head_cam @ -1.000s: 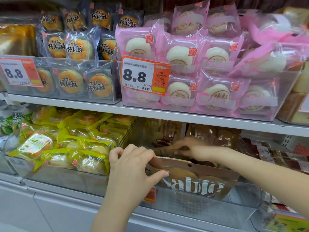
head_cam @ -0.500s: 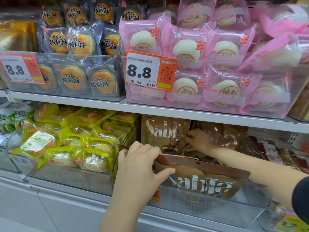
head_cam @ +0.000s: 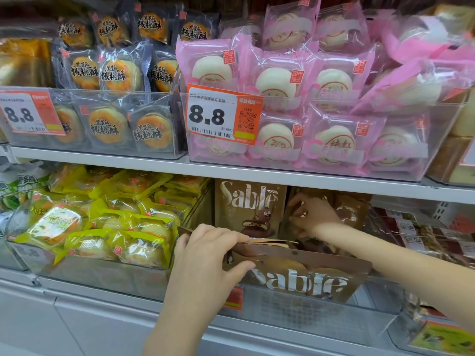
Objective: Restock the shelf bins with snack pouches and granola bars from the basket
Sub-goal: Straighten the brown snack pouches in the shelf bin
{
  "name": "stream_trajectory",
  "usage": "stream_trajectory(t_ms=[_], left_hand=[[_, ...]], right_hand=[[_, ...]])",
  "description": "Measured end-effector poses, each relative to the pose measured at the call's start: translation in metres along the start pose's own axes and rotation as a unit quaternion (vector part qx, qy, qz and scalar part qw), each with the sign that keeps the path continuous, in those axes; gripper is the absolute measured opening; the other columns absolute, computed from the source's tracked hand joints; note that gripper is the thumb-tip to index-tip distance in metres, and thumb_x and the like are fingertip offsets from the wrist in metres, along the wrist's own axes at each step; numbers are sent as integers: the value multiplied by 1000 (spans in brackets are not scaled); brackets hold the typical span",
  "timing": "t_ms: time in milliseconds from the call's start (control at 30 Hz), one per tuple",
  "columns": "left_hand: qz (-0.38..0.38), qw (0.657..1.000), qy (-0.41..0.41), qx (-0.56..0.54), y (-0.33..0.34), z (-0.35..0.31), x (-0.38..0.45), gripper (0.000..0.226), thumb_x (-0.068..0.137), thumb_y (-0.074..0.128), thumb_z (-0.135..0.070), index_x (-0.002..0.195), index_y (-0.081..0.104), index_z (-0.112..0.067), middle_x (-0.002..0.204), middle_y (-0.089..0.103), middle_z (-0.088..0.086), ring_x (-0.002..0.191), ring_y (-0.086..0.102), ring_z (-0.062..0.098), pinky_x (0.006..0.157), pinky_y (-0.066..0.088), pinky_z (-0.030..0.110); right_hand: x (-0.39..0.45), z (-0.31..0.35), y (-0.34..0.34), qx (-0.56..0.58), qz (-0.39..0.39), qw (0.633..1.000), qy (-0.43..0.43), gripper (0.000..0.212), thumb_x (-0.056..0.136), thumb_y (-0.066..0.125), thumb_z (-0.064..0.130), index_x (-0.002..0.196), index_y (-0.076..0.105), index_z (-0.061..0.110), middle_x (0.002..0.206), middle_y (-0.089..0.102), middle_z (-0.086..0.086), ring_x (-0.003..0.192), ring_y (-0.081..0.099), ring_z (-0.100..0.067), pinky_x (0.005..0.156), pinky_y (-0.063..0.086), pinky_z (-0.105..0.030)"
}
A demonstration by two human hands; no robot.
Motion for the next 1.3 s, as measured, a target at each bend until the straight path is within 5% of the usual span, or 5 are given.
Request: stream_trajectory(t_ms=[167, 500, 867, 1100, 1300], left_hand=[[-16, 998, -32, -56, -1, -6, 1, 39, 68, 81, -35, 101, 68, -49, 97, 55, -36, 104, 43, -5, 100, 33, 50], [-20, 995, -36, -96, 4, -9, 1, 31, 70, 81, -26, 88, 71, -50, 127, 41, -31, 125, 30, -7, 106, 29, 51], [-4, 996, -46, -75, 2, -9, 4, 30, 75, 76, -29, 99, 70, -47, 123, 58, -23, 126, 37, -1, 108, 26, 50], [8, 996, -40, -74, -1, -11, 2, 36, 77, 75, -25, 103, 67, -50, 123, 54, -27, 123, 33, -6, 108, 25, 49], [2, 993, -6, -119, 2, -8, 5, 67, 74, 79, -19, 97, 49, -74, 121, 53, -28, 123, 36, -5, 104, 37, 44]], right_hand=[[-38, 3, -22, -116, 283, 939, -157, 52, 86, 68, 32, 131, 43, 43, 127, 48, 19, 102, 61, -4, 85, 52, -20], [4, 10, 12, 37, 128, 989, -60, 24, 97, 51, 26, 94, 61, 4, 97, 69, -11, 81, 72, -16, 77, 59, -32], [9, 11, 34, -102, -33, 993, -47, 44, 101, 44, 25, 58, 40, 15, 59, 43, 1, 52, 44, -5, 44, 33, -13], [-8, 16, 18, -55, -15, 998, -17, 52, 90, 63, 27, 131, 33, 19, 105, 60, -3, 57, 59, -10, 40, 43, -12], [-52, 1, -3, -111, 159, 957, -214, 48, 84, 70, 23, 114, 43, 48, 104, 55, 7, 66, 55, 0, 58, 48, -19]])
Point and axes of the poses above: each hand's wrist, its own x-axis towards the middle knuckle, its own y-axis out of the palm, z = x × y, the point moved 1 cm from there along x, towards the middle knuckle
